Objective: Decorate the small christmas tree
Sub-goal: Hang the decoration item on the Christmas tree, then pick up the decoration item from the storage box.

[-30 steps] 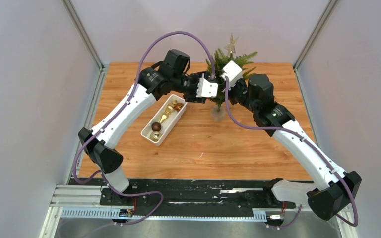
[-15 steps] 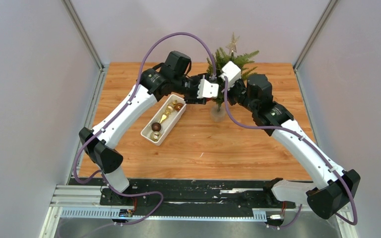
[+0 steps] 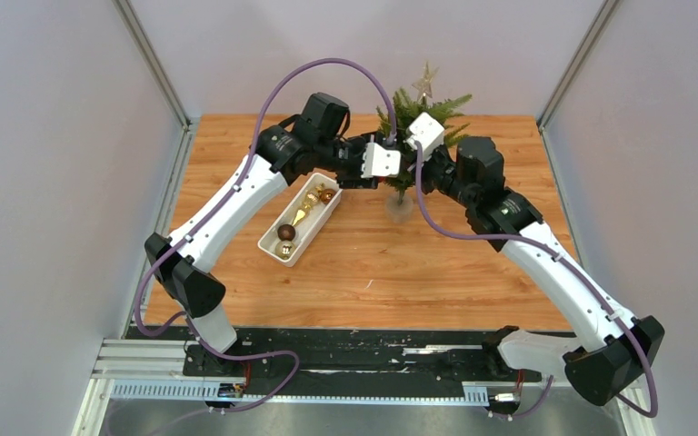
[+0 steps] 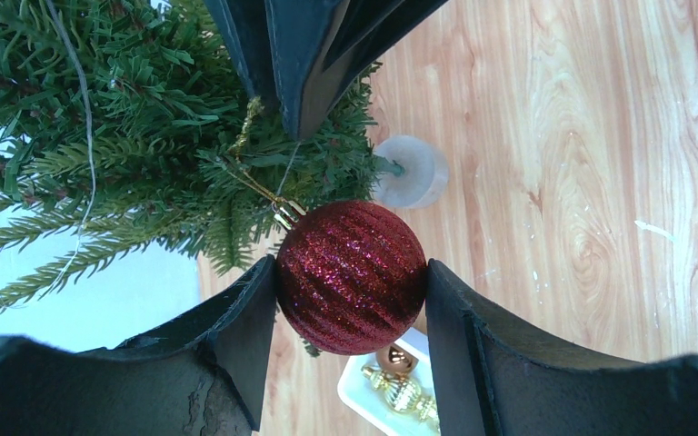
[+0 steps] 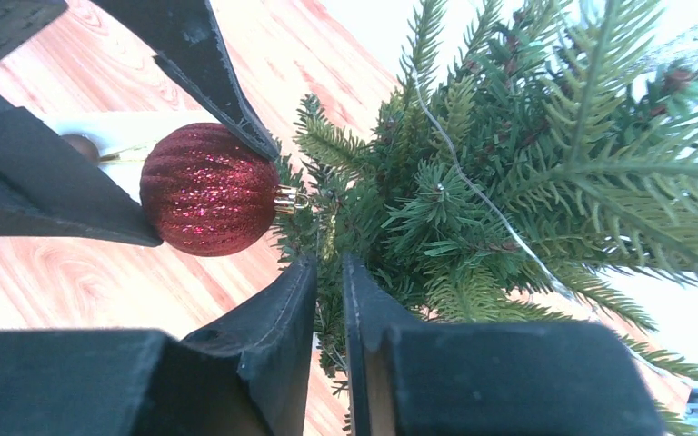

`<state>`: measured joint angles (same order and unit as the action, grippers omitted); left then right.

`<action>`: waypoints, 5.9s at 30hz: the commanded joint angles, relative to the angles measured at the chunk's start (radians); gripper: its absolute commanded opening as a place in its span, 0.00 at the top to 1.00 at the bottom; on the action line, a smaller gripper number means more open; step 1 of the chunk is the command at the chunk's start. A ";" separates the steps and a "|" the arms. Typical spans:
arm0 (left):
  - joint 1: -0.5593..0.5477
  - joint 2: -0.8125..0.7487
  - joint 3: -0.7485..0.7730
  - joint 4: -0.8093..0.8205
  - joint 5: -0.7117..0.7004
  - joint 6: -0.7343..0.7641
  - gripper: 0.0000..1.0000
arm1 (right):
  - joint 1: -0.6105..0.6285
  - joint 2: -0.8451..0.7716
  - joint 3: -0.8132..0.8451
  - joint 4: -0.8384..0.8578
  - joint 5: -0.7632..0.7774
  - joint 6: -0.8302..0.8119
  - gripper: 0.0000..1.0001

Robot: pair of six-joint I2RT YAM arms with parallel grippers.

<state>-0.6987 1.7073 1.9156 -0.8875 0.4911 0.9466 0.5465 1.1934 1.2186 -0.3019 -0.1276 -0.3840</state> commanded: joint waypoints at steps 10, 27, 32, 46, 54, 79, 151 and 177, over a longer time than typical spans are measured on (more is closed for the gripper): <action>0.004 -0.021 -0.012 -0.008 0.007 -0.015 1.00 | 0.000 -0.095 0.033 0.027 -0.084 0.039 0.67; 0.002 -0.027 -0.018 -0.013 0.026 -0.039 0.59 | 0.000 -0.127 0.040 0.034 -0.076 0.096 0.51; 0.002 -0.024 -0.011 0.003 0.016 -0.050 0.50 | 0.000 -0.130 0.039 0.039 -0.074 0.101 0.49; 0.003 -0.033 0.004 0.003 0.020 -0.052 0.11 | 0.000 -0.129 0.037 0.046 -0.080 0.106 0.46; 0.003 -0.056 0.028 -0.027 0.030 -0.081 0.10 | 0.000 -0.136 0.042 0.045 -0.084 0.116 0.45; 0.472 -0.449 -0.425 -0.162 0.226 -0.315 0.01 | -0.001 -0.207 0.024 0.001 -0.322 0.213 0.00; 0.394 -0.024 -0.635 -0.070 -0.118 0.934 1.00 | 0.001 -0.246 0.053 -0.011 -0.271 0.309 0.00; 0.394 -0.292 -0.364 0.084 0.151 -0.275 1.00 | 0.001 -0.250 0.087 0.026 -0.331 0.329 0.00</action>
<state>-0.3035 1.4876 1.4975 -0.8658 0.4969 0.9619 0.5465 0.9630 1.3006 -0.3237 -0.4397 -0.0753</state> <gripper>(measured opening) 0.564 0.998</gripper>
